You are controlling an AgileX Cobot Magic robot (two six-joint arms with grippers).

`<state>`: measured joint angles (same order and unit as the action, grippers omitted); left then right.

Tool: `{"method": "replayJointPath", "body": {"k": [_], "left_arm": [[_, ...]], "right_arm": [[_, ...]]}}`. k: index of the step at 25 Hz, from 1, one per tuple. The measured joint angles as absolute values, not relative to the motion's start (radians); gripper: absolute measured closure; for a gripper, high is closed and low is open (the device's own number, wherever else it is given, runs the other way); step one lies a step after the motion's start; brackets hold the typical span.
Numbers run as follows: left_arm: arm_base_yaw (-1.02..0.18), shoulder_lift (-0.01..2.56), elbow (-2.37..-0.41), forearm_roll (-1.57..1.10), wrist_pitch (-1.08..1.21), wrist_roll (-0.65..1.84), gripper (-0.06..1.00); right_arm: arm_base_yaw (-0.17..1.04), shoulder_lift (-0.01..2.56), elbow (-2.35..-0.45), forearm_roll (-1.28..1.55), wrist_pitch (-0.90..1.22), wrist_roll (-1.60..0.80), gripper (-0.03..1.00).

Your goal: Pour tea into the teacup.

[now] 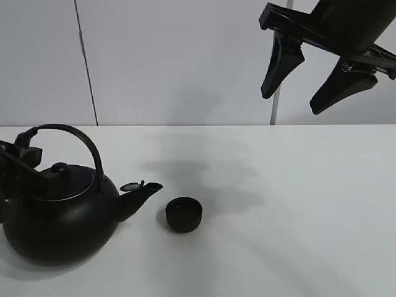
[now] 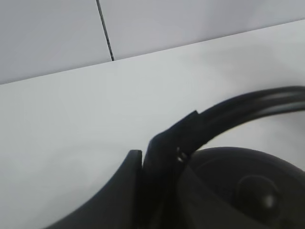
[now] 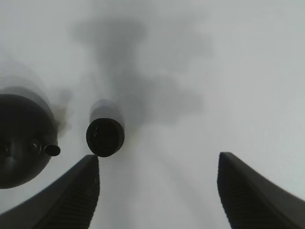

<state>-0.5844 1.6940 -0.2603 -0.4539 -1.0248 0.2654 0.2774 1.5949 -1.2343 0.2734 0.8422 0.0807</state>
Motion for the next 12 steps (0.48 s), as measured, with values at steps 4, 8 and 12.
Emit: {"method": "replayJointPath", "body": {"k": [4,8,12], "left_arm": [[-0.584,1.744,-0.287,-0.431,-1.056,0.253,0.84],[-0.584,1.759,-0.294,-0.422,-1.070,0.249,0.84],[-0.584,1.759,-0.294,-0.422,-1.070,0.249,0.84]], "right_arm": [[0.277,1.595,-1.234,0.274,0.842,0.081,0.48],[0.277,1.595,-1.234,0.274,0.842,0.081,0.48],[0.277,1.595,-1.234,0.274,0.842,0.081,0.48]]}}
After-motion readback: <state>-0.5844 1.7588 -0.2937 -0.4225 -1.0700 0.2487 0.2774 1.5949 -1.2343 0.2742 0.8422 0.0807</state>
